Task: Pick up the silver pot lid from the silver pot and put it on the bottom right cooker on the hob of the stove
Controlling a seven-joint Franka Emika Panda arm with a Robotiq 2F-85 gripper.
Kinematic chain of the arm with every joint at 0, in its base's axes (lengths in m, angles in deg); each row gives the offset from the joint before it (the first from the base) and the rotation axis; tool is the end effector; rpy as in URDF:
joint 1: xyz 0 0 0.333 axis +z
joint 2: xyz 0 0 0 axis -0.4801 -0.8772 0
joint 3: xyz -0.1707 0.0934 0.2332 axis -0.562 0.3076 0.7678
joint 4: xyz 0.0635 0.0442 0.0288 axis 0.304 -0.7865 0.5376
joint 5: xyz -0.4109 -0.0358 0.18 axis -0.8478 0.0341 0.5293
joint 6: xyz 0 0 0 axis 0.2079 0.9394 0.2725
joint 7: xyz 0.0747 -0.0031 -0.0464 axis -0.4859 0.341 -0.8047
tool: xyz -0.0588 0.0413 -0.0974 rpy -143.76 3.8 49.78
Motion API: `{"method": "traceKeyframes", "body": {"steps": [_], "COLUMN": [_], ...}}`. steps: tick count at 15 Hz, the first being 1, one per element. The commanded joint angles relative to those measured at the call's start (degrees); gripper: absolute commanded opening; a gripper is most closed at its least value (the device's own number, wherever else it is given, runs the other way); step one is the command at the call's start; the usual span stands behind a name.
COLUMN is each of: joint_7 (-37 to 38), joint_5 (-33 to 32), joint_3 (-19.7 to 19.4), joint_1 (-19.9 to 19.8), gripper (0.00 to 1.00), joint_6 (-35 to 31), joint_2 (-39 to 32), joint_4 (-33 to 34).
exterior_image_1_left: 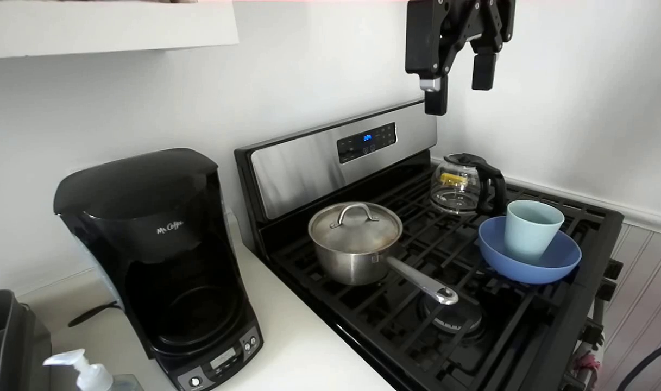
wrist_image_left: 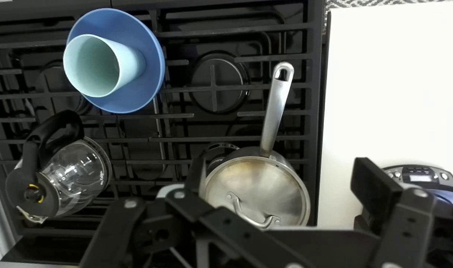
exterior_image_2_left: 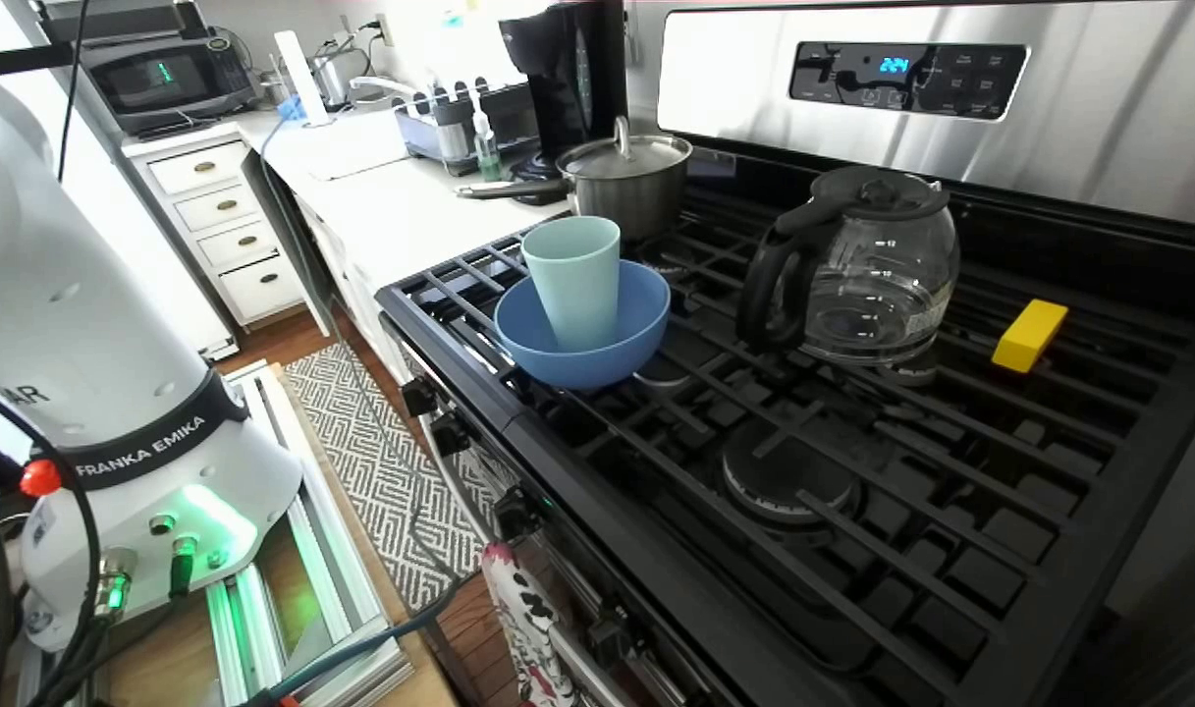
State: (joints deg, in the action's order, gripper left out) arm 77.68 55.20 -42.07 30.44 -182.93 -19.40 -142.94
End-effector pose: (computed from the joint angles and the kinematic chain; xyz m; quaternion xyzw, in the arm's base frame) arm 0.4815 0.1510 0.5530 0.9960 -0.0479 -0.0056 0.0757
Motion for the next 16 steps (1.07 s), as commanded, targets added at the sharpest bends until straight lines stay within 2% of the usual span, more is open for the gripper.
{"method": "traceKeyframes", "body": {"steps": [1,5,9,12,14,16], "joint_7": [-1.6,-8.5,-10.9,-8.9,-5.1,-7.0], "joint_5": [1.0,1.8,1.3,1.3,1.3,0.7], "joint_3": [-5.0,-10.0,-11.6,-11.4,-11.5,-11.8], "joint_1": [-1.0,-1.5,-0.9,0.2,1.1,1.2], "gripper": [1.00,1.00,1.00,1.00,1.00,1.00], "joint_6": [-0.3,2.0,6.3,7.8,4.9,4.8], "joint_2": [-7.1,-16.9,-25.7,-29.6,-30.8,-30.0], "joint_4": [5.4,11.5,14.8,15.5,14.9,13.3]}}
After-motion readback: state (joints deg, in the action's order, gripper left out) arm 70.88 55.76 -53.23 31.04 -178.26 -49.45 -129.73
